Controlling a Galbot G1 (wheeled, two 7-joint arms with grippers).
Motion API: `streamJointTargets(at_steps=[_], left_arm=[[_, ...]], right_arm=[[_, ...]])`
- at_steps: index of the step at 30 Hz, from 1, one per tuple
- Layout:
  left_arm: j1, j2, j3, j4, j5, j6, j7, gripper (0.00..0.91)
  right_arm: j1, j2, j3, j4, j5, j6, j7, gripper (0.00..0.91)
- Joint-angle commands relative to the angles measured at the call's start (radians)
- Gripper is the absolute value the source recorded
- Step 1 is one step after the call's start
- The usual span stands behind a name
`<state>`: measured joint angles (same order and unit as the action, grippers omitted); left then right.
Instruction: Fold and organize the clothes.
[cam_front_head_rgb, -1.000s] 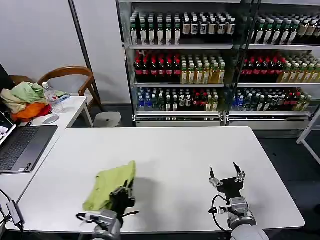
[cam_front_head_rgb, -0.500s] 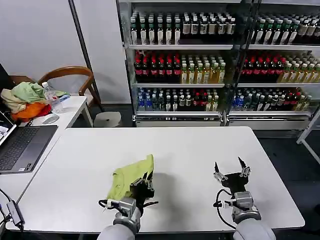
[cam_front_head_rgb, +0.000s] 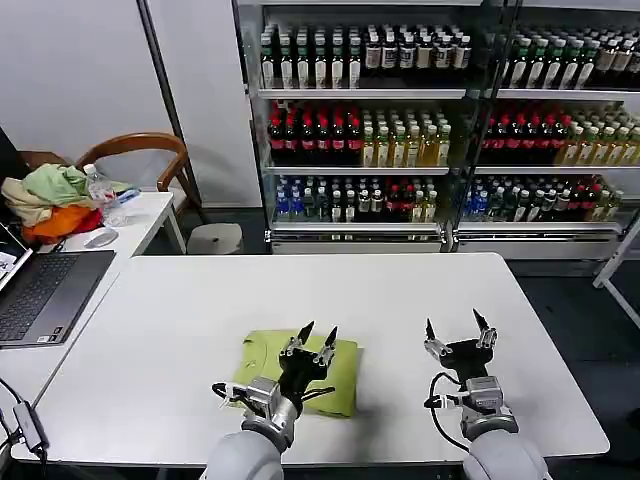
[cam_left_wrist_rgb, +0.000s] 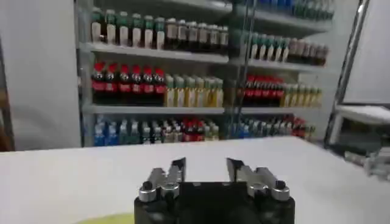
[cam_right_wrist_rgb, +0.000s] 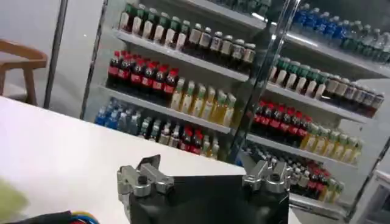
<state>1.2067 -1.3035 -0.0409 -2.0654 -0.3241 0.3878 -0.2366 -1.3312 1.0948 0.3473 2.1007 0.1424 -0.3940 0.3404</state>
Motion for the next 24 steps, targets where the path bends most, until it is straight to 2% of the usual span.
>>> streamJointTargets(at_steps=[1,5,7,10,14,24], left_arm=[[-0.001,0.120,-0.233,-0.026,-0.035,-0.162,0.123,0.907],[0.051,0.222,-0.449,0.081,-0.059,-0.214,0.197,0.907],[0.087,0.252,-0.528,0.102,-0.081,-0.239,0.220,0.907],[0.156,0.274,-0.603,0.100,-0.093,-0.254,0.233,0.907],[0.197,0.267,-0.629,0.097,-0.076,-0.276,0.237,0.907],[0.201,0.239,-0.608,0.102,-0.028,-0.289,0.232,0.907]], right_arm=[[0.010,0.010,-0.015,0.009,0.130,0.015,-0.058,0.907],[-0.005,0.025,-0.066,0.014,0.328,-0.006,-0.106,0.907],[-0.010,0.032,-0.089,0.015,0.436,-0.048,-0.121,0.907],[-0.006,0.039,-0.122,0.011,0.547,-0.119,-0.145,0.907],[0.016,0.044,-0.137,-0.008,0.650,-0.172,-0.154,0.907],[0.077,0.048,-0.160,-0.092,0.775,-0.184,-0.168,0.907]])
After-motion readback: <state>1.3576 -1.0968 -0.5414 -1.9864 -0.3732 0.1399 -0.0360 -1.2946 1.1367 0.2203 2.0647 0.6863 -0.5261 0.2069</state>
